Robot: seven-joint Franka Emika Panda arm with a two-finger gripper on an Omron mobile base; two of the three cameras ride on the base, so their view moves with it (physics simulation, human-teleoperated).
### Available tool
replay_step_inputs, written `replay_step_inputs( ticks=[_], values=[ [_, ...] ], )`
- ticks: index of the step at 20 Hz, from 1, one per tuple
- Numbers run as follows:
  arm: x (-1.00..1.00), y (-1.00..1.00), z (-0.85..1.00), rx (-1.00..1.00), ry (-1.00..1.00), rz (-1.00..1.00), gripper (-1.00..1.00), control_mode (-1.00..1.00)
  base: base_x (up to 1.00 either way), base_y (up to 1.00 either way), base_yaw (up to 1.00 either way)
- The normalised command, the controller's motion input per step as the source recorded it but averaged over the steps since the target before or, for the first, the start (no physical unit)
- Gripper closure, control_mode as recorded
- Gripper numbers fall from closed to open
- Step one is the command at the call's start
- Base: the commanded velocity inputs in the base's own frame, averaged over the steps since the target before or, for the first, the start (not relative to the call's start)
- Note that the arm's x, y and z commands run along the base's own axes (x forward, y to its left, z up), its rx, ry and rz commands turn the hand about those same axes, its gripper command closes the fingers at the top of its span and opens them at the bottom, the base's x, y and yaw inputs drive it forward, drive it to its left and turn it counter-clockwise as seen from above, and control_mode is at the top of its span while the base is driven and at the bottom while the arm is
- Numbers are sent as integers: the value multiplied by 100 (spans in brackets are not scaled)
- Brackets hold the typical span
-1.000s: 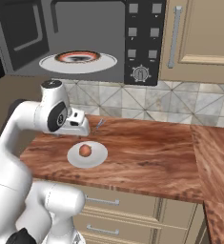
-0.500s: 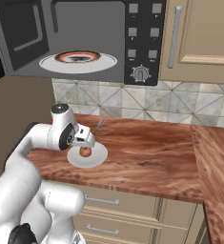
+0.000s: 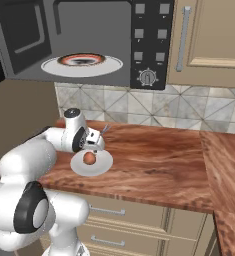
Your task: Pick the onion from the counter and place it in the microwave.
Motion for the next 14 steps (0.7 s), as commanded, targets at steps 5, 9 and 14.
replay_step_inputs(
  ticks=[5,9,14],
  values=[
    [8,0,-28,0,6,0,-100,-100,0,0,0],
    [0,0,-24,0,4,0,-100,-100,0,0,0],
    [-2,0,-20,0,3,0,-100,-100,0,0,0]
  ],
)
